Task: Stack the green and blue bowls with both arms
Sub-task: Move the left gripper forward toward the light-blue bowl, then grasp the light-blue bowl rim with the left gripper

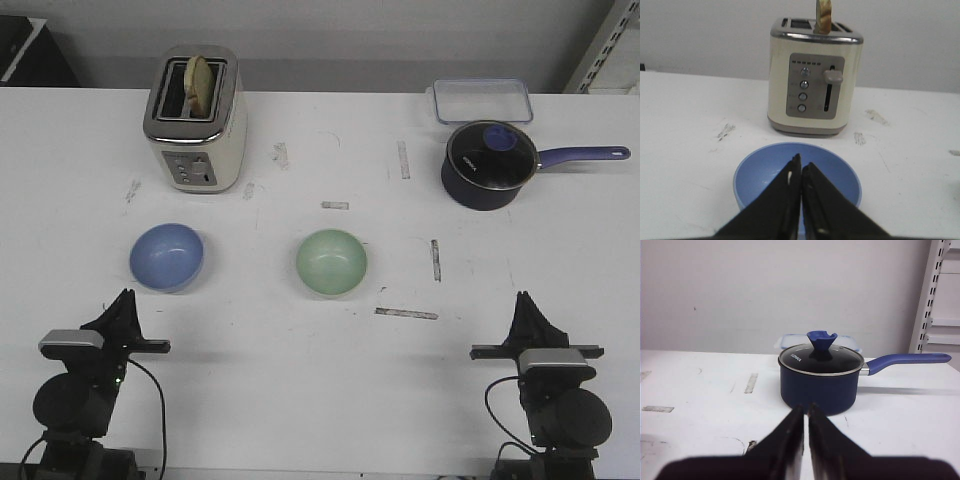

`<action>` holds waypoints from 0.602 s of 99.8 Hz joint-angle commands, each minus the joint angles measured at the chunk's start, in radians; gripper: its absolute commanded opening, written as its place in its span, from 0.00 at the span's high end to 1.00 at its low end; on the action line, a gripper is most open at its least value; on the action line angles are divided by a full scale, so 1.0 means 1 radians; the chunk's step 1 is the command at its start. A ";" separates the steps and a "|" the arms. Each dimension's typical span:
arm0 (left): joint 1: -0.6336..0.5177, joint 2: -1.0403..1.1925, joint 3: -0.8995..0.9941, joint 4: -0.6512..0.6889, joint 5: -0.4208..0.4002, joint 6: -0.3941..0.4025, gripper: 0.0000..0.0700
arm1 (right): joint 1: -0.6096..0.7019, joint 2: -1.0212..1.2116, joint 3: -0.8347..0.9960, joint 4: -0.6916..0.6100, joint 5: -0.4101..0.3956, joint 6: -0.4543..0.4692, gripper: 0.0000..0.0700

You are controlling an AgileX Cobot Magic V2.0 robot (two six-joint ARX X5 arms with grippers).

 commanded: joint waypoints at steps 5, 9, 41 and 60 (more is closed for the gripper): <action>0.000 0.091 0.095 -0.072 -0.002 0.058 1.00 | 0.000 -0.002 0.001 0.011 0.000 -0.008 0.99; 0.000 0.132 0.126 -0.094 -0.002 0.058 1.00 | 0.000 -0.002 0.001 0.011 0.000 -0.008 0.99; 0.000 0.418 0.307 -0.101 -0.002 0.042 1.00 | 0.000 -0.002 0.001 0.011 0.000 -0.008 0.99; 0.000 0.533 0.411 -0.153 -0.002 -0.058 1.00 | 0.000 -0.002 0.001 0.011 0.000 -0.008 0.99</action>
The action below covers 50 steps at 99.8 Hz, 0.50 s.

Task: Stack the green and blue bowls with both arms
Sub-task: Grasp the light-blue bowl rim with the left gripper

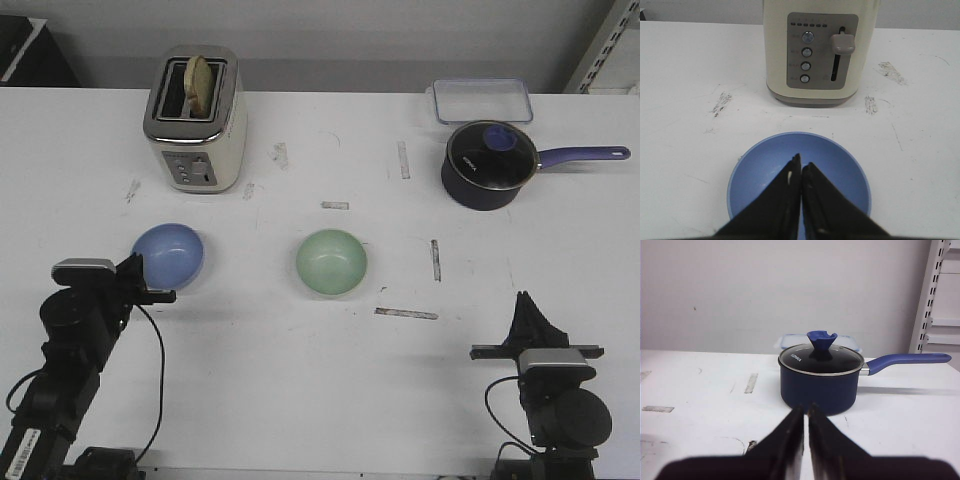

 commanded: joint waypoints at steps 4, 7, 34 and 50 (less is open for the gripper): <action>0.000 0.048 0.073 -0.061 -0.002 -0.134 1.00 | 0.000 -0.002 0.001 0.011 0.000 -0.008 0.99; 0.001 0.061 0.093 -0.092 -0.002 -0.170 1.00 | 0.000 -0.002 0.001 0.011 0.000 -0.008 0.99; 0.114 0.233 0.246 -0.224 0.050 -0.260 1.00 | 0.000 -0.002 0.001 0.011 0.000 -0.008 0.99; 0.198 0.359 0.325 -0.298 0.291 -0.242 1.00 | 0.000 -0.002 0.001 0.011 0.000 -0.008 0.99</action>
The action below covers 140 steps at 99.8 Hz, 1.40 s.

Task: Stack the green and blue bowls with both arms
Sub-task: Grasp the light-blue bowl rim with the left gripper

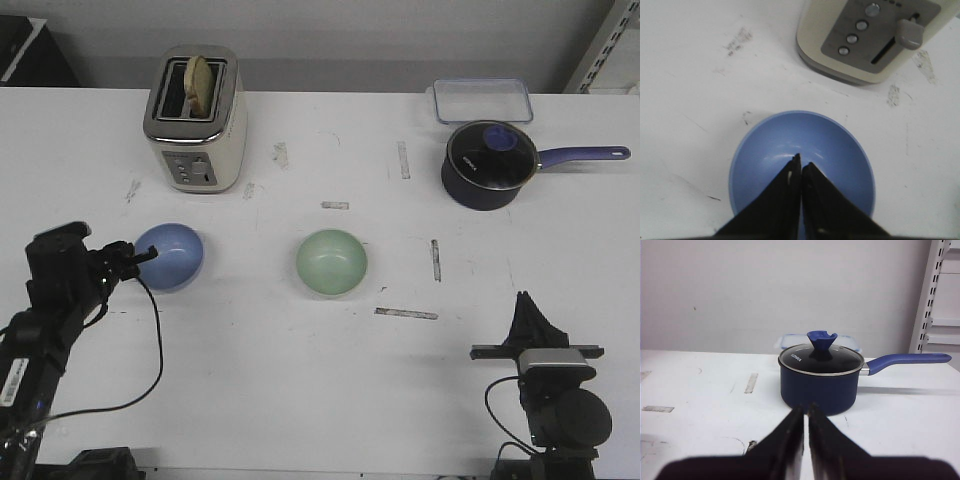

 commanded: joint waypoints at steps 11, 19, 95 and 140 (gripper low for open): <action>0.076 0.138 0.099 -0.087 0.260 0.008 1.00 | 0.000 -0.002 0.001 0.011 0.000 -0.008 0.99; 0.108 0.194 0.140 -0.133 0.299 0.009 0.99 | 0.000 -0.002 0.001 0.011 0.000 -0.008 0.99; 0.165 0.450 0.204 -0.210 0.192 0.133 0.36 | 0.000 -0.002 0.001 0.011 0.000 -0.008 0.99; 0.129 0.537 0.204 -0.206 0.140 0.138 0.83 | 0.000 -0.002 0.001 0.011 0.000 -0.008 0.99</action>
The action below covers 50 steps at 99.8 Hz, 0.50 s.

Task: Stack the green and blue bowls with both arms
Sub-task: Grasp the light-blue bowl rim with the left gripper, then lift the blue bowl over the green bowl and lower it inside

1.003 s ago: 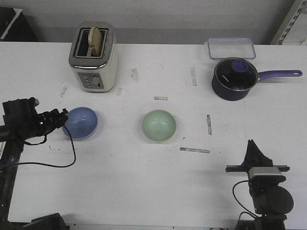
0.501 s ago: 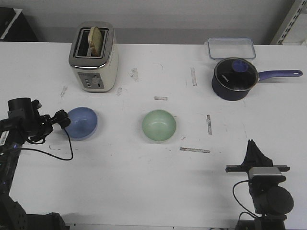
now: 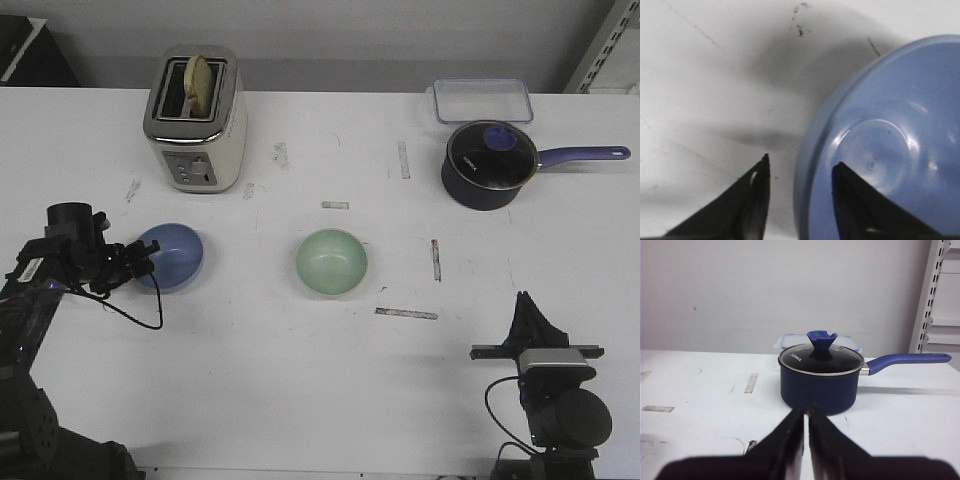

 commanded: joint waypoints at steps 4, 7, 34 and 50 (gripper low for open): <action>0.002 0.014 0.018 -0.001 0.000 0.012 0.83 | 0.000 -0.002 0.001 0.011 0.000 -0.008 0.99; 0.002 0.014 0.018 -0.001 0.000 0.012 0.83 | 0.000 -0.002 0.001 0.011 0.000 -0.008 0.99; -0.033 0.014 0.080 -0.082 0.000 0.004 1.00 | 0.000 -0.002 0.001 0.011 0.000 -0.008 0.99; -0.085 0.014 0.160 -0.147 0.000 -0.005 1.00 | 0.000 -0.002 0.001 0.011 0.000 -0.008 0.99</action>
